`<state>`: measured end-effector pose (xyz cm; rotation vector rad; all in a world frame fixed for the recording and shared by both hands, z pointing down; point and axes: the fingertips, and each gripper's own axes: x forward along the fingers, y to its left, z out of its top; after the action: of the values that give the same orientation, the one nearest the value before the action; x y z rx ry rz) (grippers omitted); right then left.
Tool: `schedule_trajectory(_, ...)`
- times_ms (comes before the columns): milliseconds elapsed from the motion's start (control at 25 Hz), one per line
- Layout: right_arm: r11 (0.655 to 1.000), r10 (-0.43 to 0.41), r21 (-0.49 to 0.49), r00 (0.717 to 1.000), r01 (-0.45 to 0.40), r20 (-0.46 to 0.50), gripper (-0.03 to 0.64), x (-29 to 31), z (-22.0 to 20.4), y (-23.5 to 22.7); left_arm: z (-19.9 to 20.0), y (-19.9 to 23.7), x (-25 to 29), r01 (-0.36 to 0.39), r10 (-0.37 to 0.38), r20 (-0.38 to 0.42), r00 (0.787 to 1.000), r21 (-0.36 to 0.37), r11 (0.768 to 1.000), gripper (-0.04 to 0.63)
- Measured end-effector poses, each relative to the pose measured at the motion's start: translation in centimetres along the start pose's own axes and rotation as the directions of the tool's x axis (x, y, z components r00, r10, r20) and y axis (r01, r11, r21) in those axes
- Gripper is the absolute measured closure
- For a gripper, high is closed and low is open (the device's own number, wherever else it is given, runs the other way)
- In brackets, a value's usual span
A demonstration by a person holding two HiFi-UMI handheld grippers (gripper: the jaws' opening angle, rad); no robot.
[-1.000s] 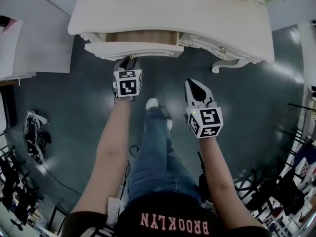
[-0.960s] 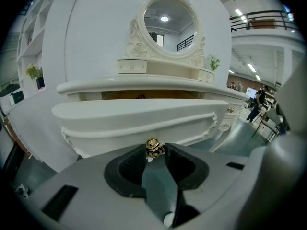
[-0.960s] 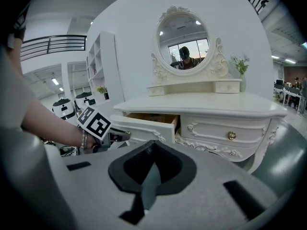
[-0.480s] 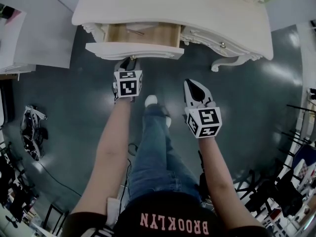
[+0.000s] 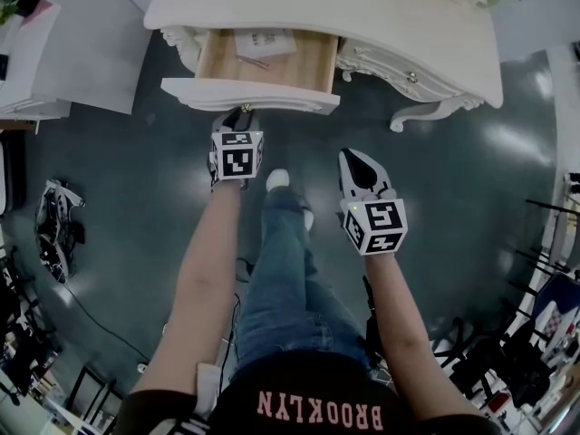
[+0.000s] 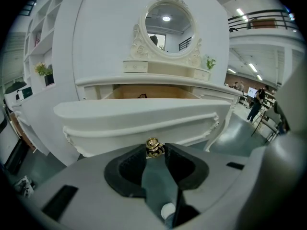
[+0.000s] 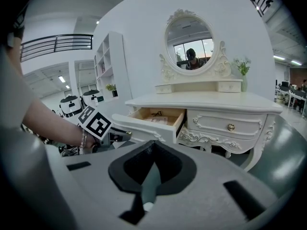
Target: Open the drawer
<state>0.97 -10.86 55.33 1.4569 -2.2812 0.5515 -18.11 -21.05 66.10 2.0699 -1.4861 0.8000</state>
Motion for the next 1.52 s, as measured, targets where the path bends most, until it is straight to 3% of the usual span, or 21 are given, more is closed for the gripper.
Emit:
schedule_trajectory(480, 1.0, 0.022, -0.017, 1.0, -0.021, 0.014, 0.62, -1.2, 0.2, 1.0, -2.7, -0.4, -2.7, -0.004, 0.004, -0.014, 1.0, -0.006, 1.0, 0.479)
schedule_trajectory(1040, 0.999, 0.028, -0.03, 1.0, -0.027, 0.014, 0.62, -2.3, 0.5, 1.1, -2.7, -0.6, -3.2, -0.016, 0.015, -0.027, 1.0, -0.039, 0.999, 0.479)
schedule_trajectory(1520, 0.997, 0.027, -0.068, 0.998, -0.024, 0.055, 0.62, -3.0, 4.3, 0.1, -1.6, -0.5, -5.9, -0.047, 0.047, -0.003, 0.999, -0.085, 0.995, 0.479)
